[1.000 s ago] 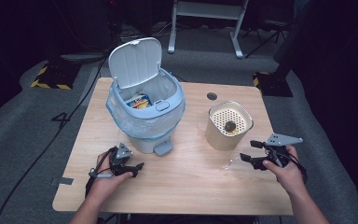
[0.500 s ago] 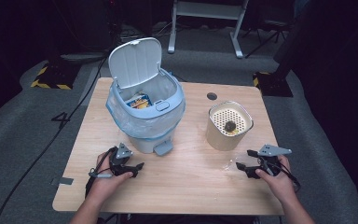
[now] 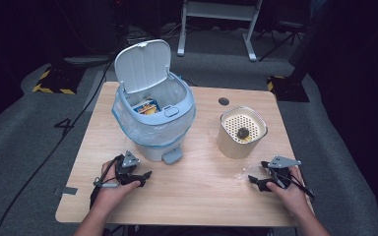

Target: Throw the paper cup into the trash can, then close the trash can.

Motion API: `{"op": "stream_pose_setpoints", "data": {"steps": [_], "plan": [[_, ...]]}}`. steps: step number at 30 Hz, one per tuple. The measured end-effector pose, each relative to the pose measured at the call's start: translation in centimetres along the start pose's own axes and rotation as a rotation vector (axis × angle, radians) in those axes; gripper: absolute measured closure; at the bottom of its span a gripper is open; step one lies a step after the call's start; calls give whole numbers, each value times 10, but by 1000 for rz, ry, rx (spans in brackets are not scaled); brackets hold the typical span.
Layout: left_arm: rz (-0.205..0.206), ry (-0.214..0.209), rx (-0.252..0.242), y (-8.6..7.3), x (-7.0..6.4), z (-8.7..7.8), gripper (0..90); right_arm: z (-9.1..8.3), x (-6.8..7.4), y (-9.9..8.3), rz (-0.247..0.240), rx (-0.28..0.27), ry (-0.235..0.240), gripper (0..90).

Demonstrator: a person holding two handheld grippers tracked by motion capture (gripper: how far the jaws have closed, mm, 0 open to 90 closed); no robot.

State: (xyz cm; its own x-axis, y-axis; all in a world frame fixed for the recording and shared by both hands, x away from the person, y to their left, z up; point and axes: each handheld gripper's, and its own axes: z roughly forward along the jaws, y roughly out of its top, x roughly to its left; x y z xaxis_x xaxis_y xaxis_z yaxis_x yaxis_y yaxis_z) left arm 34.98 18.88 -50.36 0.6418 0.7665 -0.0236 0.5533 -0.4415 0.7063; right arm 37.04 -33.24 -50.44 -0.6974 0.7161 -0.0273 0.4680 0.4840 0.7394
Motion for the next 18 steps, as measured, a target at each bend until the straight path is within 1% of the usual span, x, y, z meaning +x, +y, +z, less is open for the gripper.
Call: {"op": "stream_pose_setpoints", "data": {"steps": [1,2,4,5,6,9,10,13,15,16,17,18], "plan": [[7,6,2,0,0,0,288,0,-1,0,10,4,7,150],[4,6,4,0,-1,-1,293,1,-2,0,14,5,10,149],[1,1,11,1,-1,-2,319,1,-2,0,14,5,10,149],[7,7,14,1,-1,-3,334,1,-2,0,14,5,10,149],[-2,0,11,1,-2,-5,332,1,-2,0,14,5,11,149],[-7,-2,-23,2,-1,-12,331,1,-2,0,15,5,11,149],[-20,-12,-33,2,-1,-15,331,1,-2,0,14,5,11,149],[-20,-22,-52,4,0,-26,336,1,-2,0,15,5,11,149],[-28,-40,-61,5,0,-33,338,1,-2,0,15,5,11,149],[-26,-72,-76,6,2,-40,339,1,-2,0,15,5,11,149],[-37,-102,-92,7,3,-45,338,1,-2,0,15,5,11,149],[-43,-118,-108,9,4,-48,339,1,-2,0,15,5,11,149]]}}
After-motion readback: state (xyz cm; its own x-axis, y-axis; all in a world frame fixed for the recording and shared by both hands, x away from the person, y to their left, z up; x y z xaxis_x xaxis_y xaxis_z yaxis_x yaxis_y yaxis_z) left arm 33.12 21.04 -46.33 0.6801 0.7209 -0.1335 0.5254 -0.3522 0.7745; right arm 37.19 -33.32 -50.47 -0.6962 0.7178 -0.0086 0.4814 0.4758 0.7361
